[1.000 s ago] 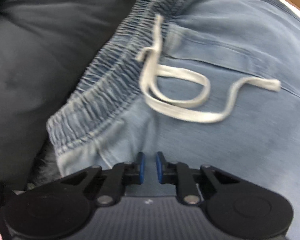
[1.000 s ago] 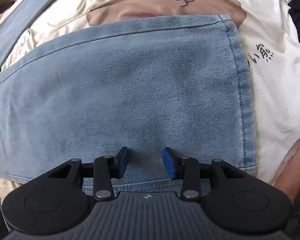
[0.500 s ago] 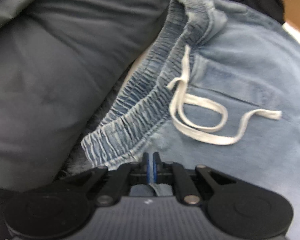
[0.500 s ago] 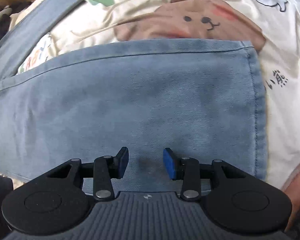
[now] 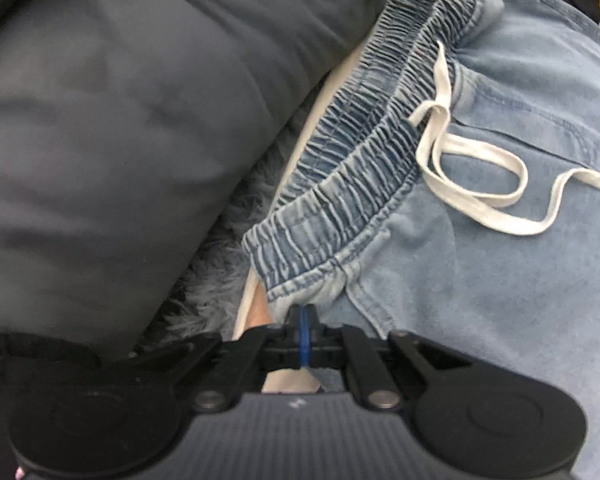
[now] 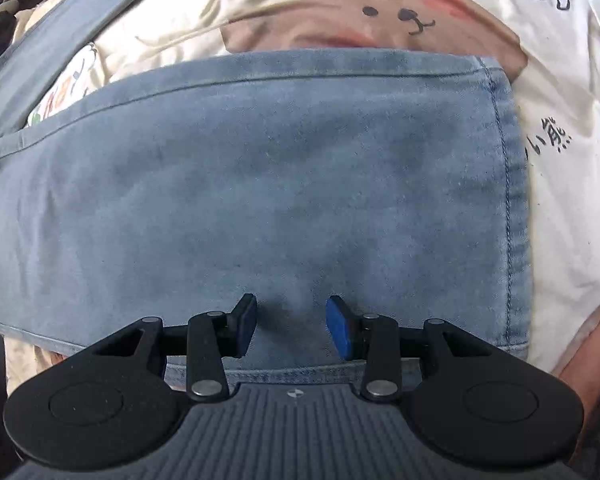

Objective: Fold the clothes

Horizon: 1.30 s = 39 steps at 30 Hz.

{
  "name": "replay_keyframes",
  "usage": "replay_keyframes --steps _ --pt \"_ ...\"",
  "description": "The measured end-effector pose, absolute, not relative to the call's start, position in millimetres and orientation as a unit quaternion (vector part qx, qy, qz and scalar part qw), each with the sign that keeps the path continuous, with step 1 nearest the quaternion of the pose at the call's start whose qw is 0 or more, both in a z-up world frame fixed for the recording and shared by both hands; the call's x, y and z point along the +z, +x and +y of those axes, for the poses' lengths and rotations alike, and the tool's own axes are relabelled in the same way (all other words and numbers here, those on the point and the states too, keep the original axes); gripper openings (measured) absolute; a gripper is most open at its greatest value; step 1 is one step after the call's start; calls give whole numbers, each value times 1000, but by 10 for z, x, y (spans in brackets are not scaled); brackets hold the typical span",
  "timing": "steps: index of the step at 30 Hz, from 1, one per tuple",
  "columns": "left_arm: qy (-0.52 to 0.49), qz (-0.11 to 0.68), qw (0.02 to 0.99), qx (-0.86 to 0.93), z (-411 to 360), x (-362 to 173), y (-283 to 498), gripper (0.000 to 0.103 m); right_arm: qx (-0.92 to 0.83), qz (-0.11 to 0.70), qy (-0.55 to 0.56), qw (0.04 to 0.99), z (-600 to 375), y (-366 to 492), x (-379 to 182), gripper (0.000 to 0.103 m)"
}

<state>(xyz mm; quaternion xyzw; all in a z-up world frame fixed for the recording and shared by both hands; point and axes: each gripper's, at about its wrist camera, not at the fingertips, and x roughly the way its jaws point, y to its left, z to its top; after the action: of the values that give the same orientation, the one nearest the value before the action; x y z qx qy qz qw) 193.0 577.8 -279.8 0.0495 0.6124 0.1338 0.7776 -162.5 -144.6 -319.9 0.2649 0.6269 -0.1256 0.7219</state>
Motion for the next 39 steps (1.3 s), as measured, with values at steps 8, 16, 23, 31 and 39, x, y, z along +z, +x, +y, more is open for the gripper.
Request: replay_keyframes --steps 8,16,23,31,39 --pt "58 573 811 103 5544 -2358 2149 8 -95 601 255 752 -1369 -1375 -3100 45" --pt "44 529 845 56 5137 -2311 2614 8 -78 595 238 763 -1358 -1138 -3089 45" --pt "19 515 857 13 4644 -2498 3097 9 -74 584 215 779 -1364 -841 -3035 46" --pt "2 503 863 -44 3970 -2760 3474 12 -26 553 173 814 -1419 -11 -2865 50" --pt "4 490 871 21 4026 -2926 3682 17 8 514 126 848 -1300 989 -2816 53"
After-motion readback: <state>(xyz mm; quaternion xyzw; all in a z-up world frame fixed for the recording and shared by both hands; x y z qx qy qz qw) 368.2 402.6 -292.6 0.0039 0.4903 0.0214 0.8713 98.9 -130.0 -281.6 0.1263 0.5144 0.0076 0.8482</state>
